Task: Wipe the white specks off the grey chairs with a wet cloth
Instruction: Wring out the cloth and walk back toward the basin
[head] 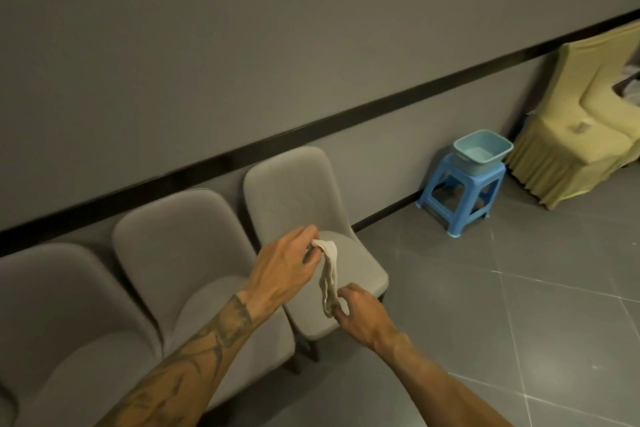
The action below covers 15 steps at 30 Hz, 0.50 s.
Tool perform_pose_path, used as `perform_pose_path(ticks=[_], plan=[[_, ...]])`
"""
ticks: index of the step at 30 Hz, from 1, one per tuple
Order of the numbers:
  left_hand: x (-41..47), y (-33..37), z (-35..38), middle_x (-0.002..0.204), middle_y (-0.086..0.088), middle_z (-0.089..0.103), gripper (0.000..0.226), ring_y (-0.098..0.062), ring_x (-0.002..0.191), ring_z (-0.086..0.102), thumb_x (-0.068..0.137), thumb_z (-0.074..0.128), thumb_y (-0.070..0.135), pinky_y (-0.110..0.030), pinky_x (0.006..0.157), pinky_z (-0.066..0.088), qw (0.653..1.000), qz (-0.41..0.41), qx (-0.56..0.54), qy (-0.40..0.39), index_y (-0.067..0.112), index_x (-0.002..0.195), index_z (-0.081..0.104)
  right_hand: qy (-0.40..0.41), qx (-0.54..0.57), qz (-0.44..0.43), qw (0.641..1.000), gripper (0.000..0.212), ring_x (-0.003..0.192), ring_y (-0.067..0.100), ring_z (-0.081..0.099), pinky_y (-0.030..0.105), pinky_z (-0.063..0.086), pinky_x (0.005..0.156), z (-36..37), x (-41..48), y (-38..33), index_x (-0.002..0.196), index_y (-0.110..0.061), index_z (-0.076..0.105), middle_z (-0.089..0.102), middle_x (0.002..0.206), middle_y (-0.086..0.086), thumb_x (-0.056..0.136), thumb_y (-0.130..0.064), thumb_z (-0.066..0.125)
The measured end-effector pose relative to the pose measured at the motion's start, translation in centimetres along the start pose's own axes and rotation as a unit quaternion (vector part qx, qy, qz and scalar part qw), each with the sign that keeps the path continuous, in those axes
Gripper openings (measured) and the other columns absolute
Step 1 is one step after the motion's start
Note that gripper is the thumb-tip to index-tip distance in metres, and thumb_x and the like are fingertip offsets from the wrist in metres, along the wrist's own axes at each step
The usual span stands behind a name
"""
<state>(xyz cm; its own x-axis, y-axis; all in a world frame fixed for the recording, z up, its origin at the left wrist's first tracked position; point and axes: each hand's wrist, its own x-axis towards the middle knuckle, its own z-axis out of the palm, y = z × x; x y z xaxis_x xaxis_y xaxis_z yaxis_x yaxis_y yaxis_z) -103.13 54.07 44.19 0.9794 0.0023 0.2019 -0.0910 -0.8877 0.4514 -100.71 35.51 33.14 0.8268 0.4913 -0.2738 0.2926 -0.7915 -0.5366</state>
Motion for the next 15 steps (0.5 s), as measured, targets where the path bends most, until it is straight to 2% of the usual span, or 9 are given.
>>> perform_pose_path(ticks=[2,7,9,11,13,15], plan=[[3.9,2.3,2.0,0.083,0.017,0.049,0.018,0.003,0.062,0.047,0.103,0.06,0.029,-0.007,0.062,0.043,1.0,-0.003,0.003,0.005,0.034,0.094,0.045,0.014,-0.003,-0.013,1.0,0.023,0.099,0.022,0.066,0.027,0.048,0.078,-3.0,2.6,3.7,0.11,-0.021,0.071,0.066,0.118,0.0,0.102,-0.037,0.057],[12.5,8.1,7.2,0.084,0.012,0.053,0.017,-0.003,0.063,0.048,0.105,0.059,0.029,-0.013,0.055,0.035,0.998,-0.055,0.025,0.021,0.03,0.092,0.047,0.02,-0.043,-0.033,0.998,0.024,0.095,0.027,0.067,0.036,0.053,0.081,-11.6,7.8,13.8,0.107,-0.017,0.071,0.064,0.115,0.002,0.104,-0.032,0.053],[15.8,10.7,9.1,0.087,0.008,0.056,0.016,-0.012,0.069,0.053,0.104,0.06,0.029,-0.021,0.059,0.04,0.997,-0.075,0.026,0.021,0.025,0.091,0.05,0.016,-0.06,-0.035,0.997,0.024,0.092,0.027,0.067,0.034,0.049,0.076,-15.5,9.1,18.3,0.105,-0.017,0.07,0.064,0.111,0.003,0.105,-0.032,0.051],[19.2,13.1,10.9,0.089,0.003,0.058,0.013,-0.022,0.076,0.058,0.102,0.06,0.027,-0.04,0.065,0.048,0.996,-0.088,0.026,0.022,0.02,0.093,0.055,0.025,-0.064,-0.03,0.997,0.024,0.093,0.027,0.067,0.035,0.049,0.077,-19.6,11.0,22.4,0.105,-0.018,0.069,0.064,0.109,0.003,0.105,-0.032,0.05],[22.6,15.1,12.8,0.088,0.002,0.058,0.013,-0.025,0.077,0.059,0.102,0.06,0.026,-0.043,0.066,0.049,0.995,-0.093,0.028,0.016,0.017,0.093,0.056,0.035,-0.063,-0.021,0.997,0.024,0.092,0.024,0.066,0.035,0.051,0.078,-23.8,12.9,26.1,0.104,-0.02,0.07,0.063,0.107,0.002,0.105,-0.031,0.049],[26.3,16.7,14.9,0.088,0.003,0.057,0.014,-0.026,0.078,0.059,0.103,0.059,0.027,-0.04,0.065,0.046,0.995,-0.09,0.038,-0.002,0.017,0.094,0.055,0.053,-0.066,-0.015,0.996,0.024,0.092,0.024,0.066,0.035,0.05,0.077,-28.0,15.2,29.5,0.103,-0.019,0.07,0.063,0.106,0.001,0.104,-0.028,0.049]])
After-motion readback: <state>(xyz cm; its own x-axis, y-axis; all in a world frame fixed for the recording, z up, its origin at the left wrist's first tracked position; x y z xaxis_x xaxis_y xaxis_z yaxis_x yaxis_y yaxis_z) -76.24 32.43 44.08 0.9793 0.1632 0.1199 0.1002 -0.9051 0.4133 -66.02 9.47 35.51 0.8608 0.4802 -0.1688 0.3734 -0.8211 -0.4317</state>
